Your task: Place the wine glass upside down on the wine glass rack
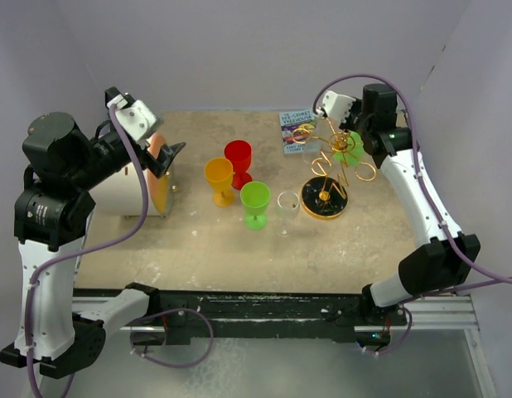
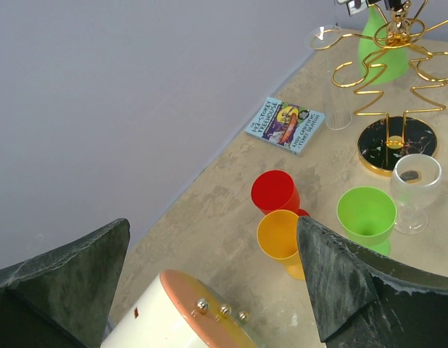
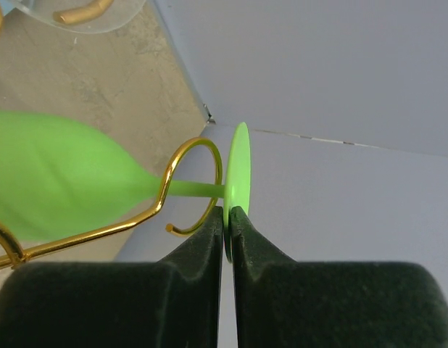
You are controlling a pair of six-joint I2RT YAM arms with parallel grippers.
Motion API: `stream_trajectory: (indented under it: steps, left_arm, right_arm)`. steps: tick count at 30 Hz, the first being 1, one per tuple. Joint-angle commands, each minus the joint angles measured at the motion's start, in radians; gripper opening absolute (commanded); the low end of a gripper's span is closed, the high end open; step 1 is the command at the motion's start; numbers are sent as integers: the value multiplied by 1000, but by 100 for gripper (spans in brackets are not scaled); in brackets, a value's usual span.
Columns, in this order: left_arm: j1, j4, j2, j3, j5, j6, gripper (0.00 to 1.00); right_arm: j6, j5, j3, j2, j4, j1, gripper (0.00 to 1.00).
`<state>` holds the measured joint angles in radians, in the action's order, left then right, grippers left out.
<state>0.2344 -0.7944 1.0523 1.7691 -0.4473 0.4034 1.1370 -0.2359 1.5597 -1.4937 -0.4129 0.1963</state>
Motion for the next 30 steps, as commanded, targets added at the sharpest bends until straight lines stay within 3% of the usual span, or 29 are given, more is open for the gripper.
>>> stream_trajectory:
  steps: [1,16,30]
  left_arm:
    - [-12,20,-9,-2,-25,-11,99]
    - [-17,18,-20,-11,-25,-3,99]
    - [-22,19,-32,-31,-22,3,99]
  right_arm:
    - [-36,-35,56,5,33,2,11]
    - [-51,-20,23,17,34,1,20]
    - [-97,2,-24,62,30,2,35]
